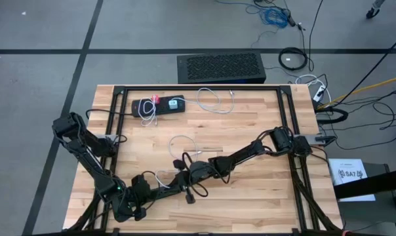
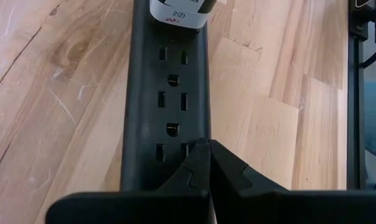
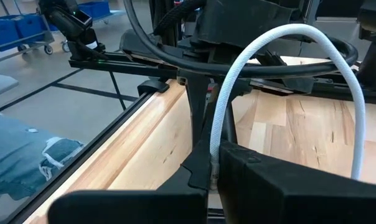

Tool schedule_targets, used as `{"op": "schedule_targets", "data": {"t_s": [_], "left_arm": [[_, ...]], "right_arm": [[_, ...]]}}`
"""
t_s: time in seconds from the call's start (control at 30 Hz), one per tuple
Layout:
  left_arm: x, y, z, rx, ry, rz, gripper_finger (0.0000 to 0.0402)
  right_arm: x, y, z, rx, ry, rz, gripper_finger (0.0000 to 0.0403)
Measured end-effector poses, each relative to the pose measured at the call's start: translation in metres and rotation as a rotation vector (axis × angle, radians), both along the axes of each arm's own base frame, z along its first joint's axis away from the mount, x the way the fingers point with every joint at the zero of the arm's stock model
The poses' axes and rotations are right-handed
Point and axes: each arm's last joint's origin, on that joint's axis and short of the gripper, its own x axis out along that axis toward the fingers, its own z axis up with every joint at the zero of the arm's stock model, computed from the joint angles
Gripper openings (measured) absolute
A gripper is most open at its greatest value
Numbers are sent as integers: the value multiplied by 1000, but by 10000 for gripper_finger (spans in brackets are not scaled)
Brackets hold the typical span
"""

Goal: Insert USB
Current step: Insert the white USB cable into the black charger adapter

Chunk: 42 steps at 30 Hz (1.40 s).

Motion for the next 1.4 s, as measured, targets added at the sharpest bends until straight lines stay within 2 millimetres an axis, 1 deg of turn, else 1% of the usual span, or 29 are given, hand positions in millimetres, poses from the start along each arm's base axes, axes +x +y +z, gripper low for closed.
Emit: {"op": "schedule_targets", "data": {"t_s": [0.27, 0.63, 0.97, 1.4], "left_arm": [[0, 0, 0, -4, -1, -1, 2], [0, 0, 0, -1, -1, 0, 2], [4, 3, 1, 0, 1, 11, 2], [5, 3, 1, 0, 1, 11, 2]], "right_arm": [[-2, -1, 8, -6, 5, -3, 0], [-2, 0, 8, 0, 9, -3, 0], [-2, 1, 10, 17, -8, -2, 0], [-1, 0, 8, -6, -17, 5, 0]]}}
